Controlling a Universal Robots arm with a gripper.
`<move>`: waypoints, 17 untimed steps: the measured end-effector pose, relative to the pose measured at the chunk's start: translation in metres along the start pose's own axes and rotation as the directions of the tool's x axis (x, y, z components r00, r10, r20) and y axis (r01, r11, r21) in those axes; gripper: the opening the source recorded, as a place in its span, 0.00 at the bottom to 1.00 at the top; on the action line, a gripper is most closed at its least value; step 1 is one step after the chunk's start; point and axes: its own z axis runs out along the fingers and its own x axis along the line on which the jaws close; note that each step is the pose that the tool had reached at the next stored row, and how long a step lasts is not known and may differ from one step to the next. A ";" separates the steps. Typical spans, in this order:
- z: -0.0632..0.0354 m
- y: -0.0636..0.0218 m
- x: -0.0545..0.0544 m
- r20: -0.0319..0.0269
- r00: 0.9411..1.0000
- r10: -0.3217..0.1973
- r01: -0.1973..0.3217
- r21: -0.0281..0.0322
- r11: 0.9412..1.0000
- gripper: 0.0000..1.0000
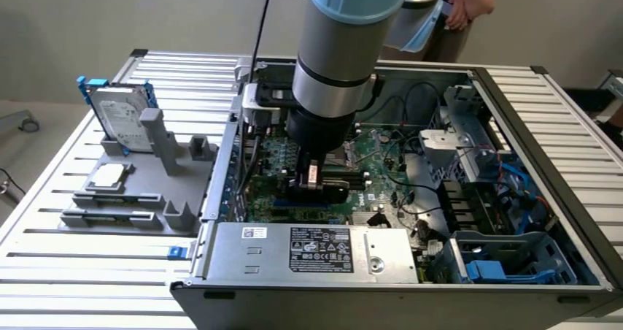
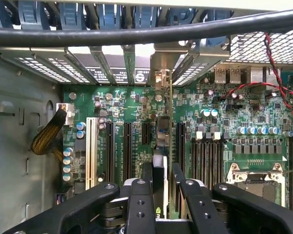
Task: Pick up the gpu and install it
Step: 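Insert the gpu into the slot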
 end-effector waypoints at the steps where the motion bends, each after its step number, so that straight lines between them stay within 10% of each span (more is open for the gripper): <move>1: 0.0001 0.0000 0.000 0.000 1.000 0.000 0.000 -0.001 1.000 0.26; 17: 0.0025 -0.0007 0.000 0.003 1.000 0.001 -0.001 -0.016 1.000 0.26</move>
